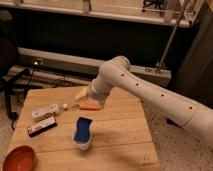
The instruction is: Push the ceramic bowl across the table
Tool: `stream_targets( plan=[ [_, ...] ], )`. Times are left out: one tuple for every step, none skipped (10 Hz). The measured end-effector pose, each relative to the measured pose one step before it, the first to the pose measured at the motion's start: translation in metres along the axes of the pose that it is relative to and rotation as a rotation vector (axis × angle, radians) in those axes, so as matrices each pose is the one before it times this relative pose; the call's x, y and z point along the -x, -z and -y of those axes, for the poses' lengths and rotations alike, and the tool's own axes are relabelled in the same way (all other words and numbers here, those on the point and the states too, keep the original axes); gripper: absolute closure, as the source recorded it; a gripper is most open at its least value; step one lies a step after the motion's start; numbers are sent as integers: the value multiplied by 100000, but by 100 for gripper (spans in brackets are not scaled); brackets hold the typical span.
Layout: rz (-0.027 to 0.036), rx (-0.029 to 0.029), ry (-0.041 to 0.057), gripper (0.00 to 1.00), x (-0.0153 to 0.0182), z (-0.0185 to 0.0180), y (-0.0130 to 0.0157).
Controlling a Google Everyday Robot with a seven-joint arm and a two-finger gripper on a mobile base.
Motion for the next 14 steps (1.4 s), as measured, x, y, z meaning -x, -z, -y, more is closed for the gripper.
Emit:
stream_targets(
  plan=[
    [77, 6, 4, 20, 12, 13, -4],
    [447, 248, 362, 20, 89, 50, -28],
    [605, 1234, 2156, 20, 304, 379, -116],
    [1540, 2047, 6072, 20, 859, 1727, -363],
    [2914, 2522, 9966, 20, 1541, 3077, -738],
    [3145, 1860, 10069, 20, 1447, 3474, -755],
    [3490, 1957, 9471, 20, 1328, 3291, -819],
    [4206, 1822, 10455, 22, 1365, 3712, -1112],
    [4520, 1492, 10608, 30, 1221, 3751, -1327],
    [3739, 927, 8182, 38, 781, 2921, -1192],
    [4995, 124, 10591, 51, 597, 4185, -1777],
    [3669, -871, 6061, 60, -163, 2808, -1382],
    [2559, -1143, 3739, 68, -457, 1991, -1081],
    [2524, -1760, 3615, 80, -1092, 2219, -1348]
  ],
)
